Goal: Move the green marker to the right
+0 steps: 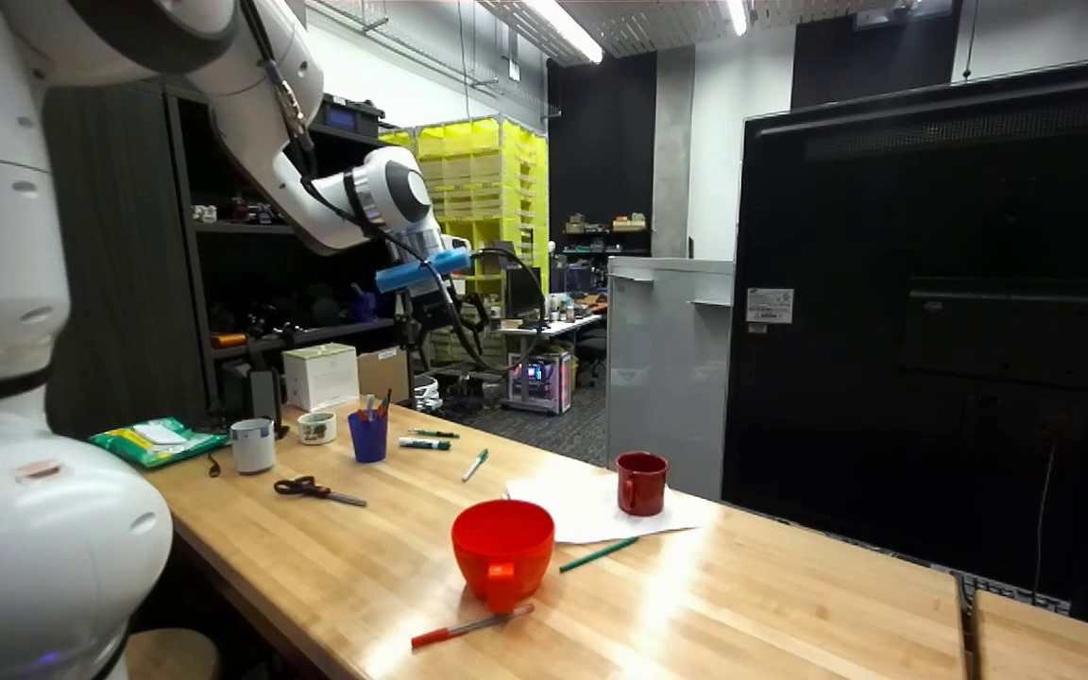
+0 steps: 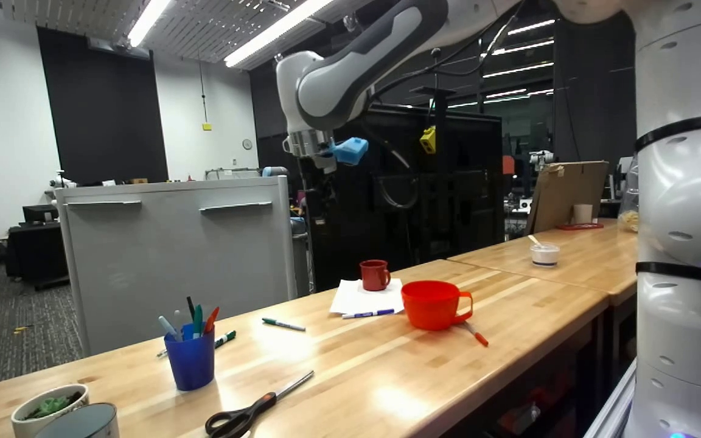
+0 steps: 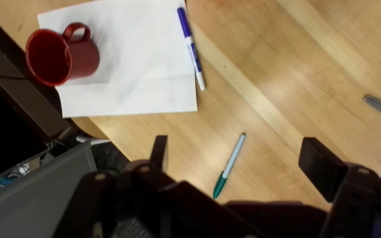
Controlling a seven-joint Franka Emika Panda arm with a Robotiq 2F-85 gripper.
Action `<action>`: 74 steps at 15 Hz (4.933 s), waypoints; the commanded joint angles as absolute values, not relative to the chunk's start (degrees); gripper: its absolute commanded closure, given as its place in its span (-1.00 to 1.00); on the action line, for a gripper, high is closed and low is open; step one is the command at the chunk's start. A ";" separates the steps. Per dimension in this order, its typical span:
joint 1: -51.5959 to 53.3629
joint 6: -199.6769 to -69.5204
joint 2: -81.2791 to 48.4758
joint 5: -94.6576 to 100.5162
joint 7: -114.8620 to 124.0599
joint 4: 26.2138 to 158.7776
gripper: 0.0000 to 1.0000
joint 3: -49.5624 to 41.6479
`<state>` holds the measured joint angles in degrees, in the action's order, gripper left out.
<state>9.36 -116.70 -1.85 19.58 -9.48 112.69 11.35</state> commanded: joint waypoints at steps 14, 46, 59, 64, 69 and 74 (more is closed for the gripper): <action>13.77 -128.64 -20.68 19.75 -9.46 93.44 -1.00 10.76; 12.44 -104.96 -42.40 7.65 -79.31 69.44 -1.00 16.93; 18.96 -101.69 -56.29 13.07 -80.80 54.77 -1.00 11.56; 20.45 -101.36 -58.97 14.63 -81.67 50.12 -1.00 10.59; 20.82 -101.45 -62.61 13.99 -83.52 45.16 -1.00 10.31; 21.09 -100.88 -65.90 13.47 -86.06 40.25 -1.00 10.08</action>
